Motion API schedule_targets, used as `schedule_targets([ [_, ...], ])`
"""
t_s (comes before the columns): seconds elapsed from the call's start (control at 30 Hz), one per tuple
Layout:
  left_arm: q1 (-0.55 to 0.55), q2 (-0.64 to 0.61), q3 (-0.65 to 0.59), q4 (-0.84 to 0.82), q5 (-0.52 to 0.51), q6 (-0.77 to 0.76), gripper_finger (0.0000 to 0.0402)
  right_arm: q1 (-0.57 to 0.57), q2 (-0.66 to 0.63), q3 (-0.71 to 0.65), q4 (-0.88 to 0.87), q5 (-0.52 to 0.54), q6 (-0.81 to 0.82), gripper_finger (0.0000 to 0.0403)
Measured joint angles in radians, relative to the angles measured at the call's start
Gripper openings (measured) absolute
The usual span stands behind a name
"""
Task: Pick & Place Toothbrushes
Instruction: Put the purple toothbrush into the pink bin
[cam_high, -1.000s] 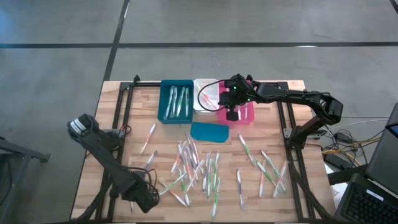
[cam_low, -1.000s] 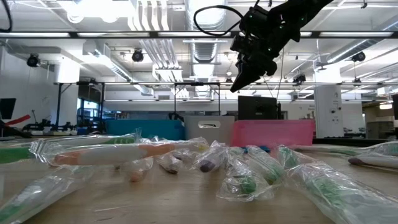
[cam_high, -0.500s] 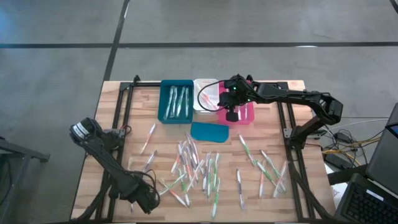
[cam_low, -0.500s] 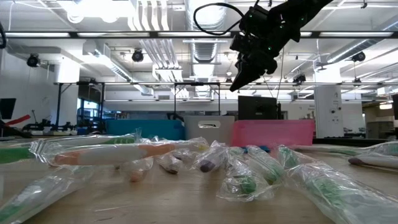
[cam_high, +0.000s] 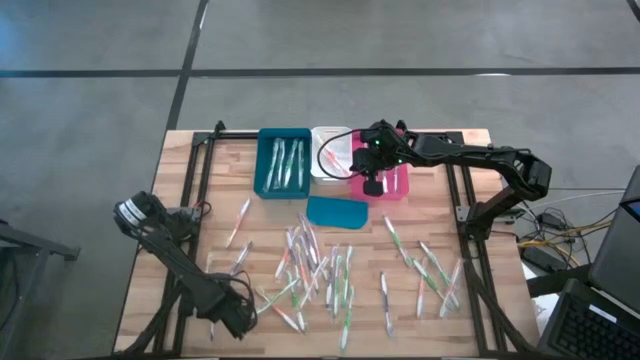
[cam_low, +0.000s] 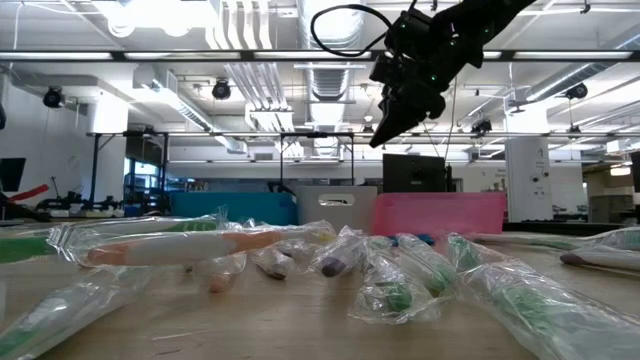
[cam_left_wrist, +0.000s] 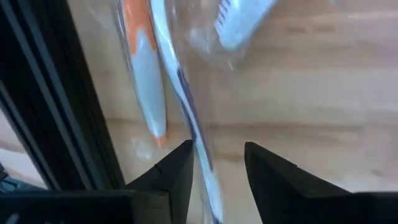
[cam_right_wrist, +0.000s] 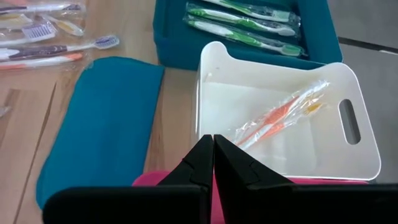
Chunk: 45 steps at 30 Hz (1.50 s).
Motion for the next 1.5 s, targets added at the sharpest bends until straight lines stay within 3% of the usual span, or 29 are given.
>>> schedule_targets([
  [0.37,0.0,-0.006,-0.065,0.091,0.015,0.0,0.0137,0.0,0.001,-0.01,0.003,0.001,0.0,0.0008],
  [0.83,0.002,-0.007,-0.066,0.116,0.0,0.017,0.0047,0.0,0.001,-0.01,0.004,0.001,0.0,0.0008],
  [1.0,0.0,-0.033,-0.056,0.087,-0.02,0.024,0.0022,0.0,0.001,-0.01,0.004,0.001,-0.001,0.0008],
  [1.2,0.0,-0.085,0.041,-0.074,-0.036,0.031,0.0029,0.0,0.001,-0.011,0.005,0.002,-0.001,0.0008],
  [1.27,0.0,-0.098,0.089,-0.157,-0.079,0.037,0.003,0.0,0.001,-0.02,0.005,0.002,0.0,0.0008],
  [1.37,0.0,-0.108,0.164,-0.284,-0.222,0.061,0.0025,0.0,0.001,-0.059,0.047,-0.049,0.001,0.0008],
  [1.5,0.0,-0.117,0.237,-0.386,-0.544,0.133,0.0021,0.0,0.001,-0.138,0.184,-0.329,-0.019,0.0008],
])
